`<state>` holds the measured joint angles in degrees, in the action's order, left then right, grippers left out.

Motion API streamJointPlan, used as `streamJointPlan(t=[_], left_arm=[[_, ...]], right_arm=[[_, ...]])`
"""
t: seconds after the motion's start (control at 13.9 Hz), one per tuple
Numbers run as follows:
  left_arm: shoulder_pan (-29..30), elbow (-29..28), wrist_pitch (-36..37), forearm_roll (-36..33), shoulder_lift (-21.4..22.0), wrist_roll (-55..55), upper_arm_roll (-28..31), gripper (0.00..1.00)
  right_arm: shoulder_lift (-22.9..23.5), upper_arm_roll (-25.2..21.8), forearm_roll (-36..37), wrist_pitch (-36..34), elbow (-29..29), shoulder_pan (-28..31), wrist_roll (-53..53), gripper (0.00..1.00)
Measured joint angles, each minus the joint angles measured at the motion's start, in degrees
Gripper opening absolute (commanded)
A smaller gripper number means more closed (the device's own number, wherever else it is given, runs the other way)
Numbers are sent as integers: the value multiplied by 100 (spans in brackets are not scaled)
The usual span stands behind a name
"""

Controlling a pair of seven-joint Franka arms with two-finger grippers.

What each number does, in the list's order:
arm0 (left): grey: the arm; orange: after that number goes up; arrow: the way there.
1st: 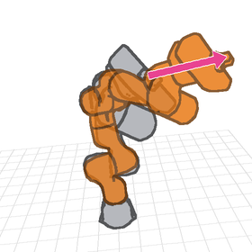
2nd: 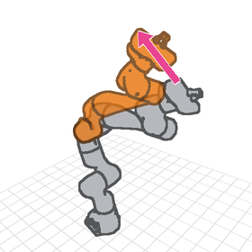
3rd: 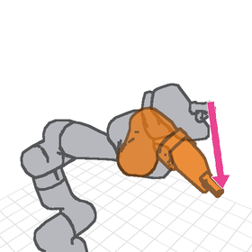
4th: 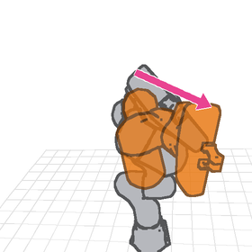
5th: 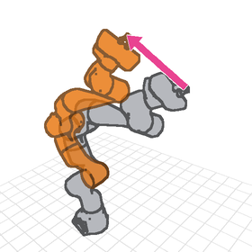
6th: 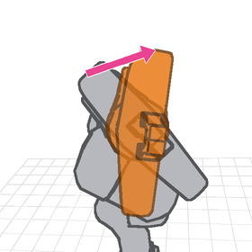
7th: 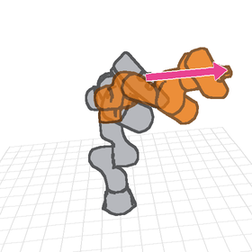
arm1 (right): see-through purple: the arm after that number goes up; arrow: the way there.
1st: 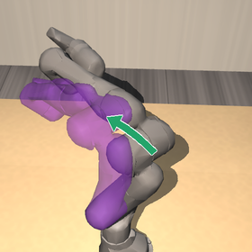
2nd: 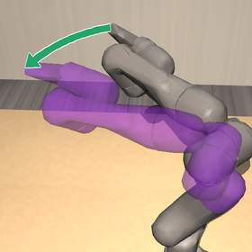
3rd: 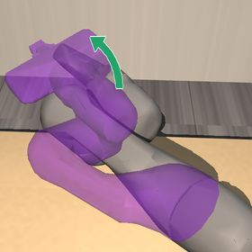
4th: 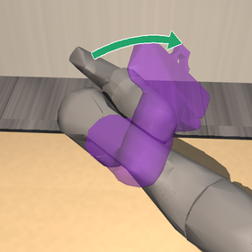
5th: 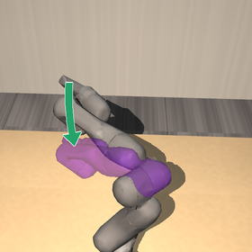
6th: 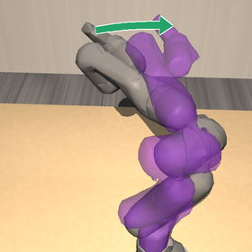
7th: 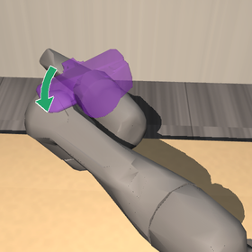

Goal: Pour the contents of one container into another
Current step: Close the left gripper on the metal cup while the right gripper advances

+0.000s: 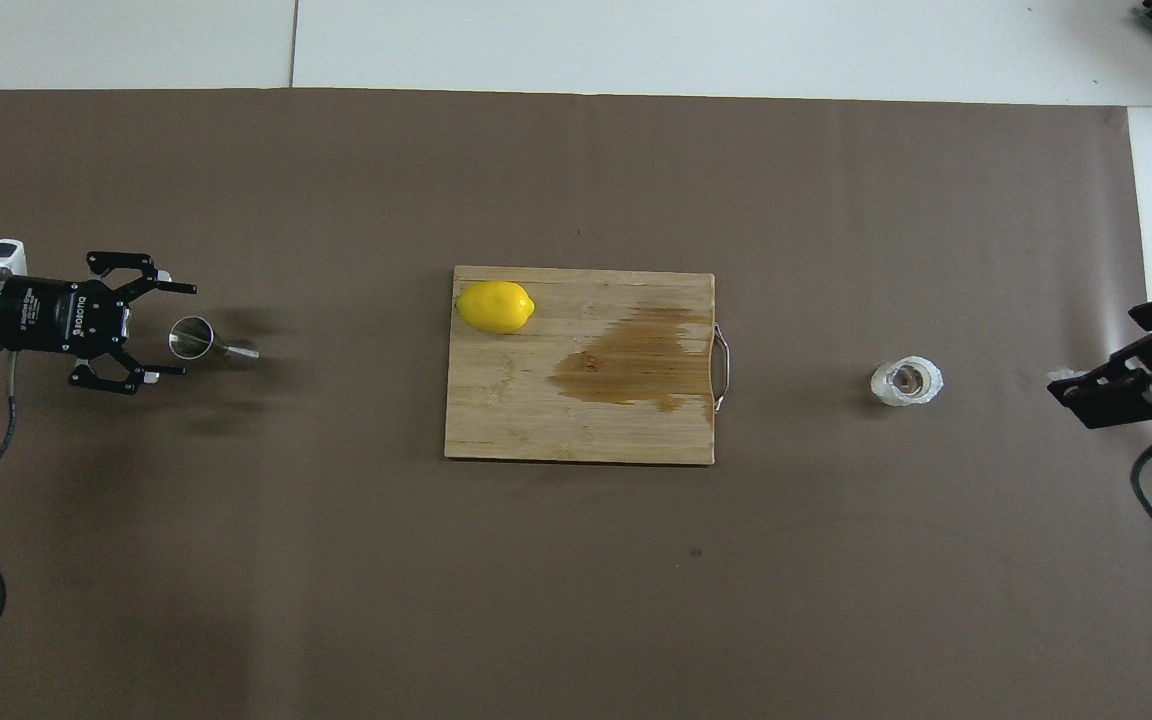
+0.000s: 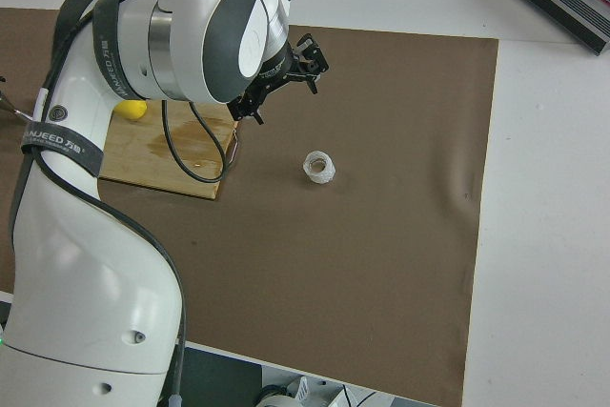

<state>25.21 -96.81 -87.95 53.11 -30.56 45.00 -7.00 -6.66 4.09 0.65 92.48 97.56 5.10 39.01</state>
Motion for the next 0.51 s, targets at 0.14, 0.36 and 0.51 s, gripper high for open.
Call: streamJointPlan(t=[0.14, 0.36, 0.51], left_arm=[[0, -6, 2, 2, -2, 0, 0, 77], [0, -8, 4, 4, -2, 0, 0, 72], [0, -9, 5, 5, -3, 0, 0, 63]], right_arm=[[-110, -16, 0, -5, -1, 2, -2, 100], [-210, -15, 0, -10, -1, 2, -2, 100], [-215, -7, -1, -10, 2, -11, -2, 100]])
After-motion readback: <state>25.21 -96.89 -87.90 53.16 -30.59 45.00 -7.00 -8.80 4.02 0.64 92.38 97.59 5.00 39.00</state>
